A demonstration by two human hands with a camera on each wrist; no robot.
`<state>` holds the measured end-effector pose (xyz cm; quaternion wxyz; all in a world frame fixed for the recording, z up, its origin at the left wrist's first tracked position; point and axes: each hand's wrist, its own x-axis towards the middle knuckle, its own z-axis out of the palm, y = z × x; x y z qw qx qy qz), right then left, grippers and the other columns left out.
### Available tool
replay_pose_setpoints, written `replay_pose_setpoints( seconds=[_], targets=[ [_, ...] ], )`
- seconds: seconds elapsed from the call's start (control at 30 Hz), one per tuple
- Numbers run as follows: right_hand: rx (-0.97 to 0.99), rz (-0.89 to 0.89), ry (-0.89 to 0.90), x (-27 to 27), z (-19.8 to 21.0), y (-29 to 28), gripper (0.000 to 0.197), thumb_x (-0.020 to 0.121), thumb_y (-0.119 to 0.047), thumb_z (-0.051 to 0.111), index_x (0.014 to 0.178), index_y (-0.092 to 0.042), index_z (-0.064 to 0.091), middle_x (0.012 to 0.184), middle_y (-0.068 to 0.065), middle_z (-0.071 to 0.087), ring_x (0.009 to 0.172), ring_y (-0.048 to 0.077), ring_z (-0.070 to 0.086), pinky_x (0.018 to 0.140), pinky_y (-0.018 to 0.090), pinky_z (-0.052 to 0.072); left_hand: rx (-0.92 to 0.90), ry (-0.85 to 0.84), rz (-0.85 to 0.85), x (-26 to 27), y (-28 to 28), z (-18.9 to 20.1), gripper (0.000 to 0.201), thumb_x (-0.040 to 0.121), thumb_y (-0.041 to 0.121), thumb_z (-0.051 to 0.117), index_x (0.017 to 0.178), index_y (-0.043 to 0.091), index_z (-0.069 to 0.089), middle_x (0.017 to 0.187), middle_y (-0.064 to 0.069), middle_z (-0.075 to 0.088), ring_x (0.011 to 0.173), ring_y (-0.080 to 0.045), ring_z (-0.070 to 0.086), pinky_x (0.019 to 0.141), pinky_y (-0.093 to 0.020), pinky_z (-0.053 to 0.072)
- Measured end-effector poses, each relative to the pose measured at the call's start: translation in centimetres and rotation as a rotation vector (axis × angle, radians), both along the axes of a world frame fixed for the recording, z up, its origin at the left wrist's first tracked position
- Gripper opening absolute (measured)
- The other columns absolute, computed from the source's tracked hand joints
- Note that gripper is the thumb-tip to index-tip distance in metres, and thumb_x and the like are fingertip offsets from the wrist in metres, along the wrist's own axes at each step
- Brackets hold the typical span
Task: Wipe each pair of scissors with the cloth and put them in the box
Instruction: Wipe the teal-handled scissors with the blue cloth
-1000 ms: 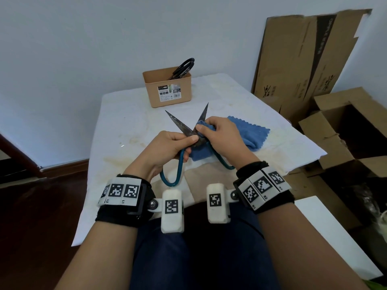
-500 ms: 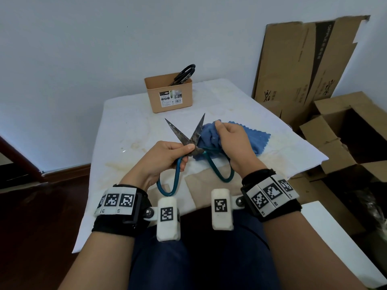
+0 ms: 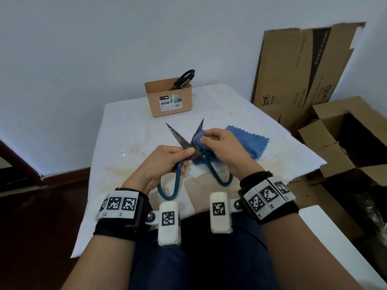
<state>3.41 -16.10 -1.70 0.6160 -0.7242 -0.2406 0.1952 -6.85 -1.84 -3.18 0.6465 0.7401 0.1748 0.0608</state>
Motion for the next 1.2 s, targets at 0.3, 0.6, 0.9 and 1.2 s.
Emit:
replay_pose_setpoints(
  seconds=[0.3,0.6,0.9,1.2],
  targets=[
    [0.008,0.048,0.041,0.0,0.4,-0.3,0.027,0.1,-0.008,0.044,0.107,0.002,0.067,0.097,0.014,0.071,0.08,0.017,0.07,0.063,0.022,0.057,0.006,-0.001,-0.006,0.1,0.0,0.1,0.033,0.092,0.03,0.069,0.07,0.006,0.066,0.06,-0.008,0.058,0.051,-0.015,0.051,0.062,-0.025,0.049],
    [0.07,0.057,0.038,-0.6,0.7,-0.5,0.015,0.1,-0.008,0.05,0.095,-0.006,0.064,0.077,-0.001,0.066,0.058,-0.001,0.065,0.052,0.012,0.048,0.016,-0.005,-0.008,0.0,-0.1,0.2,0.035,0.093,0.03,0.068,0.065,0.009,0.066,0.059,-0.006,0.059,0.051,-0.014,0.051,0.062,-0.024,0.049],
    [0.109,0.033,0.04,-0.5,0.3,-0.1,0.016,0.094,-0.011,0.062,0.106,-0.001,0.066,0.088,0.008,0.071,0.068,0.003,0.067,0.06,0.014,0.051,0.023,-0.015,-0.016,0.0,-0.5,0.6,0.032,0.093,0.028,0.068,0.068,0.007,0.066,0.059,-0.005,0.059,0.05,-0.014,0.051,0.059,-0.022,0.049],
    [0.086,-0.047,-0.099,-0.2,-0.4,0.5,0.009,0.089,-0.017,0.069,0.088,-0.009,0.064,0.089,0.018,0.071,0.078,0.02,0.067,0.074,0.035,0.056,0.064,-0.022,-0.042,-0.3,-0.7,1.1,0.032,0.094,0.026,0.067,0.074,0.001,0.066,0.059,-0.005,0.059,0.05,-0.014,0.053,0.059,-0.022,0.05]
  ],
)
